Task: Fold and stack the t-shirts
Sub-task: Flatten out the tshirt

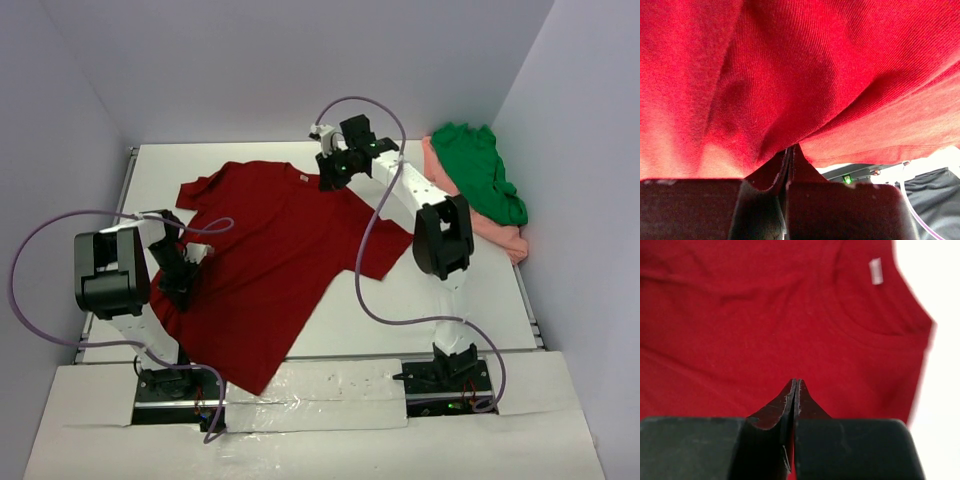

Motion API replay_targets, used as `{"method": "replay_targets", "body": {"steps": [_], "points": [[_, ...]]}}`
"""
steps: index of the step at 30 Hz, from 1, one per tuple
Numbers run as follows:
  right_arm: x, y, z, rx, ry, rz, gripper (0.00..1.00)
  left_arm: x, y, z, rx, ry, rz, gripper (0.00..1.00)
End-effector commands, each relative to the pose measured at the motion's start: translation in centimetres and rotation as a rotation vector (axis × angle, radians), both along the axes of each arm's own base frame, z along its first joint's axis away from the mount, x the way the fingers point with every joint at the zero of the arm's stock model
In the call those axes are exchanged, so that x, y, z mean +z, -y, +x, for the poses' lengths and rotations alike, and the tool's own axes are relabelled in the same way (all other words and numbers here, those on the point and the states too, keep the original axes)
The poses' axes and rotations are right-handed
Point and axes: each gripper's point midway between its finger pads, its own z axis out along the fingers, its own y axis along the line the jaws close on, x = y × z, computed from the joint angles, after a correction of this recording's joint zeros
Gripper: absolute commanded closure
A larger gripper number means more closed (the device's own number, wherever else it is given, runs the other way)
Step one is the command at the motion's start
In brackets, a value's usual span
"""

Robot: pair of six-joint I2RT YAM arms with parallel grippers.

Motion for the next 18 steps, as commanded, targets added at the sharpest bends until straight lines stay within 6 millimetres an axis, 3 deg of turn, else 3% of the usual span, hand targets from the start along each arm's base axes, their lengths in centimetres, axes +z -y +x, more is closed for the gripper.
{"method": "replay_targets", "body": {"steps": [1, 8, 15, 18], "points": [[-0.8, -3.1, -1.5, 0.118, -0.089, 0.084, 1.00, 0.0, 0.1, 3.7, 0.001, 0.169, -0.017, 1.00], [-6.5, -4.6, -1.3, 0.071, -0.229, 0.039, 1.00, 0.6, 0.4, 3.7, 0.012, 0.181, -0.027, 1.00], [-8.5, -3.8, -2.2, -0.018, -0.330, -0.010, 1.00, 1.4, 0.6, 4.0, 0.016, 0.202, -0.035, 1.00], [-9.2, -2.5, -2.6, -0.071, -0.348, -0.068, 1.00, 1.8, 0.7, 4.1, 0.017, 0.210, -0.041, 1.00]]}}
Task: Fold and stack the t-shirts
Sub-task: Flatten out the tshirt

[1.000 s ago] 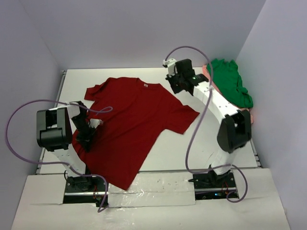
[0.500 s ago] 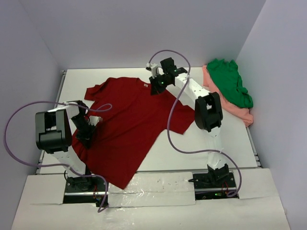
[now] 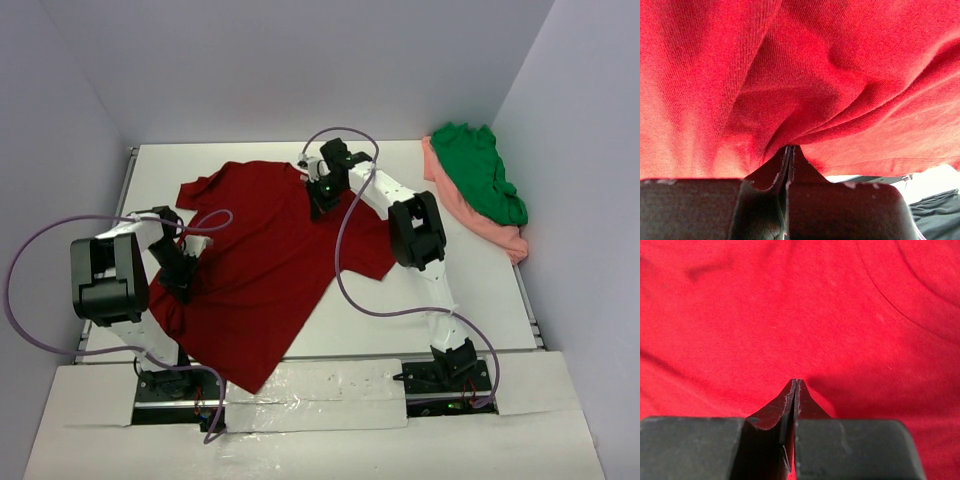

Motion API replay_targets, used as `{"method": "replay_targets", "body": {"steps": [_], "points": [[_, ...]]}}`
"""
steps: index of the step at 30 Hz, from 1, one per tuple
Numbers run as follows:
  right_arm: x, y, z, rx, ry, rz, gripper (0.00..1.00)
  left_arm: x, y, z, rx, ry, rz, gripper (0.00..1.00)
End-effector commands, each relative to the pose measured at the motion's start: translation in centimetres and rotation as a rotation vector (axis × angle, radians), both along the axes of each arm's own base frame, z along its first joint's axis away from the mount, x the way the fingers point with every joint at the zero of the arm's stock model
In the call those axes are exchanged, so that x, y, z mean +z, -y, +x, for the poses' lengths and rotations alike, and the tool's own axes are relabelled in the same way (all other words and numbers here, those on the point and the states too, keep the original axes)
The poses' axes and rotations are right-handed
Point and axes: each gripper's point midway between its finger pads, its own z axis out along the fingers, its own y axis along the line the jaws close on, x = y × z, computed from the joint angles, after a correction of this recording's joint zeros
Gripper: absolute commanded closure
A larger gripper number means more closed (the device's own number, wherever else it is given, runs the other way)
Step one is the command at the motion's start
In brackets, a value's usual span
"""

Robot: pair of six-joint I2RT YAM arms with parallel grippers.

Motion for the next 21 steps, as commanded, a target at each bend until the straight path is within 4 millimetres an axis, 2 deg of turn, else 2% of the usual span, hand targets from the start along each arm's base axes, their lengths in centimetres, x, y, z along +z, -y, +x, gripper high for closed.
{"method": "replay_targets", "body": {"steps": [1, 8, 11, 14, 15, 18, 20, 21], "points": [[1.2, 1.7, 0.1, -0.080, 0.008, -0.087, 1.00, 1.5, 0.3, 2.2, 0.006, 0.102, -0.021, 1.00], [-1.1, 6.4, -2.0, -0.129, -0.025, -0.310, 1.00, 3.1, 0.6, 2.5, 0.006, 0.141, -0.039, 1.00], [-2.5, 7.5, -3.3, -0.122, -0.079, -0.371, 1.00, 3.7, 0.8, 2.7, 0.011, 0.158, -0.044, 1.00], [-3.5, 9.3, -5.0, -0.102, -0.132, -0.455, 1.00, 3.8, 0.9, 2.5, 0.014, 0.163, -0.051, 1.00], [-4.1, 10.5, -5.8, -0.094, -0.147, -0.497, 1.00, 3.7, 0.9, 2.3, 0.016, 0.163, -0.053, 1.00], [-4.2, 13.2, -7.1, -0.106, -0.175, -0.549, 1.00, 3.5, 1.2, 2.1, 0.017, 0.164, -0.066, 1.00], [-3.7, 14.2, -7.7, -0.107, -0.201, -0.530, 1.00, 3.3, 1.4, 2.3, 0.016, 0.170, -0.077, 1.00], [-3.0, 15.5, -8.4, -0.131, -0.223, -0.537, 1.00, 3.4, 1.4, 2.4, 0.018, 0.171, -0.079, 1.00]]}}
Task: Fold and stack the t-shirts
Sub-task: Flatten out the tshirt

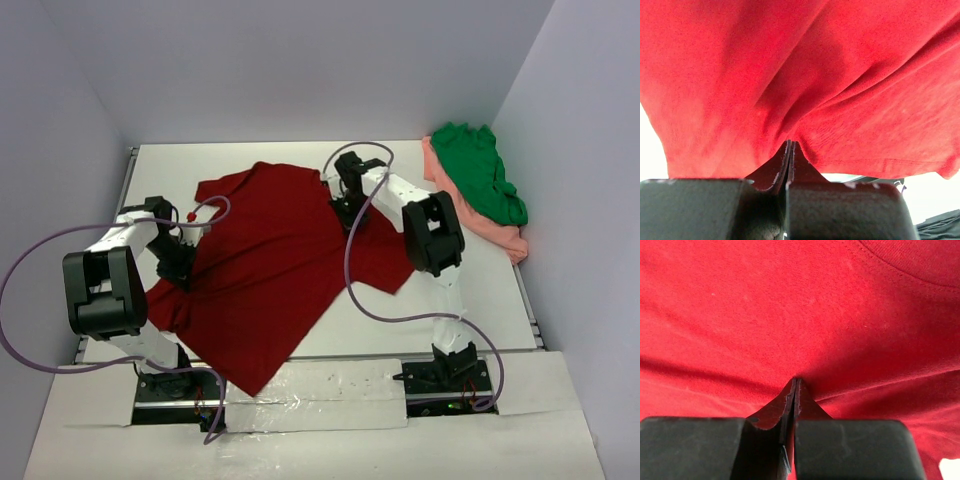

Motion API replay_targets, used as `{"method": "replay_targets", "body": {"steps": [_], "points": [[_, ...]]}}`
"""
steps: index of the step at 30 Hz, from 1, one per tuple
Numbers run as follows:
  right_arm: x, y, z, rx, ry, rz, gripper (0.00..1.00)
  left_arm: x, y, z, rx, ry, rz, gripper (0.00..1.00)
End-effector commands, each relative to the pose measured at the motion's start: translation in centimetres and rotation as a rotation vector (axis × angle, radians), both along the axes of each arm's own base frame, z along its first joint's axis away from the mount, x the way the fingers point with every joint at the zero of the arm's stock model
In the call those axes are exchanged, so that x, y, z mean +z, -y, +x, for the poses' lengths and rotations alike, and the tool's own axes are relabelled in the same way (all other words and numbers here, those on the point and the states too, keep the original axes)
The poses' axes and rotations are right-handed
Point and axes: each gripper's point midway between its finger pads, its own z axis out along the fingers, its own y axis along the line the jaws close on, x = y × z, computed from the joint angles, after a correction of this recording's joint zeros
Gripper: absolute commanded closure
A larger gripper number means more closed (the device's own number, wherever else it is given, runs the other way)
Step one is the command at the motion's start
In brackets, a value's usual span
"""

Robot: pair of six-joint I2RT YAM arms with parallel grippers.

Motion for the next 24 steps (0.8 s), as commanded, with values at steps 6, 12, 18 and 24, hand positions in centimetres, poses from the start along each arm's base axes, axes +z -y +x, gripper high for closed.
{"method": "replay_targets", "body": {"steps": [6, 12, 18, 24], "points": [[0.8, 13.2, -5.5, -0.091, -0.149, -0.272, 1.00, 1.5, 1.2, 1.8, 0.007, 0.065, -0.078, 1.00], [3.0, 18.9, -7.8, -0.154, -0.150, -0.330, 1.00, 2.3, 2.1, 2.5, -0.001, 0.083, -0.130, 1.00], [4.5, 22.4, -9.4, -0.228, -0.134, -0.323, 1.00, 4.3, 4.7, 3.2, -0.062, 0.130, -0.296, 1.00], [5.6, 20.6, -7.5, -0.263, -0.066, -0.203, 1.00, 7.9, 9.7, 3.7, -0.179, 0.222, -0.539, 1.00]]}}
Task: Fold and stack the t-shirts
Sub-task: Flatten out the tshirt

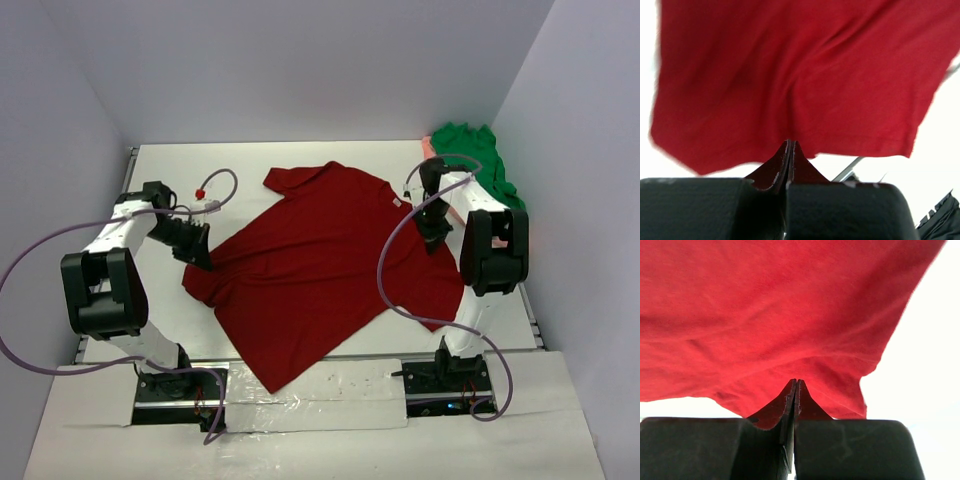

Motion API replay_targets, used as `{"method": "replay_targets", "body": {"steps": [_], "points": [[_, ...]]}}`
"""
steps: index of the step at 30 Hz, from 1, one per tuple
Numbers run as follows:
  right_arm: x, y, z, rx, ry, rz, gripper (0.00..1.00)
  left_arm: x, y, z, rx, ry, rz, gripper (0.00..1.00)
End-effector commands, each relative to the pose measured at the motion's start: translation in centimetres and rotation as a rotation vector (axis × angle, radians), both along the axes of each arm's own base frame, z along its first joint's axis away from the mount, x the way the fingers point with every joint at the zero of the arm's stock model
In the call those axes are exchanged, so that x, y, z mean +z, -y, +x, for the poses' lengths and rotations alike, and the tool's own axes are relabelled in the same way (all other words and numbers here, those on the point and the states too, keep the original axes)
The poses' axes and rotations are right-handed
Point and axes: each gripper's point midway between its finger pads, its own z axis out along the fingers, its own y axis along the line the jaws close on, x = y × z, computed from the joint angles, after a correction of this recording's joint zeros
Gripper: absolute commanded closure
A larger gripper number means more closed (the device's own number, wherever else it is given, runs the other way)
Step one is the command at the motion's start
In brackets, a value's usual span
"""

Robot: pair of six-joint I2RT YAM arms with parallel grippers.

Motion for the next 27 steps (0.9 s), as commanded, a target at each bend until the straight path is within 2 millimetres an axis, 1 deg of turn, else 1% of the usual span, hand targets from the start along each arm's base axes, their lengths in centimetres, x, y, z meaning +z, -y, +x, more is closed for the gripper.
{"method": "replay_targets", "body": {"steps": [1, 2, 3, 4, 6, 7, 8, 10, 11, 13, 14, 17, 18, 22, 23, 24, 26, 27], "points": [[1.9, -2.0, 1.7, 0.012, 0.093, 0.094, 1.00, 3.8, 4.0, 0.4, -0.100, 0.099, -0.187, 1.00], [2.1, -2.5, 2.2, 0.014, 0.111, 0.124, 1.00, 3.6, 4.7, 0.1, -0.117, 0.084, -0.180, 1.00], [2.8, -3.4, 2.7, 0.021, 0.137, 0.175, 1.00, 3.2, 4.6, 0.0, -0.112, 0.070, -0.167, 1.00], [3.3, -4.0, 3.0, 0.030, 0.155, 0.209, 1.00, 2.8, 5.3, -0.4, -0.140, 0.060, -0.158, 1.00], [4.5, -5.1, 3.8, 0.048, 0.211, 0.267, 1.00, 1.7, 5.1, -0.7, -0.141, 0.044, -0.105, 1.00], [5.6, -5.8, 4.1, 0.053, 0.251, 0.308, 1.00, 1.3, 4.9, -0.7, -0.132, 0.042, -0.084, 1.00], [6.3, -6.1, 4.6, 0.058, 0.284, 0.328, 1.00, 0.5, 4.3, -0.9, -0.120, 0.031, -0.044, 1.00], [7.6, -6.9, 5.0, 0.076, 0.329, 0.363, 1.00, -0.2, 3.6, -1.0, -0.103, 0.017, 0.004, 1.00], [9.0, -7.4, 5.4, 0.086, 0.371, 0.391, 1.00, -0.8, 3.2, -1.3, -0.086, -0.003, 0.030, 1.00], [10.4, -7.8, 5.8, 0.091, 0.416, 0.415, 1.00, -1.6, 2.1, -1.1, -0.056, -0.004, 0.097, 1.00], [11.6, -8.3, 5.9, 0.105, 0.450, 0.442, 1.00, -1.9, 1.7, -1.2, -0.042, -0.005, 0.121, 1.00], [13.4, -8.9, 6.1, 0.112, 0.503, 0.477, 1.00, -2.6, 0.3, -0.5, 0.007, 0.013, 0.201, 1.00], [14.3, -9.2, 6.0, 0.122, 0.523, 0.496, 1.00, -2.8, 0.0, -0.4, 0.015, 0.018, 0.218, 1.00], [16.6, -10.2, 5.6, 0.144, 0.577, 0.556, 1.00, -3.9, -1.8, 0.8, 0.070, 0.053, 0.322, 1.00], [17.1, -10.4, 5.5, 0.152, 0.588, 0.568, 1.00, -4.5, -2.2, 0.7, 0.073, 0.046, 0.342, 1.00], [18.0, -10.7, 5.1, 0.164, 0.606, 0.587, 1.00, -4.9, -2.5, 0.9, 0.083, 0.049, 0.363, 1.00], [18.9, -10.8, 5.0, 0.168, 0.640, 0.599, 1.00, -5.9, -3.4, 1.3, 0.096, 0.059, 0.412, 1.00], [19.9, -10.9, 4.7, 0.175, 0.673, 0.603, 1.00, -6.3, -3.7, 1.5, 0.102, 0.062, 0.428, 1.00]]}}
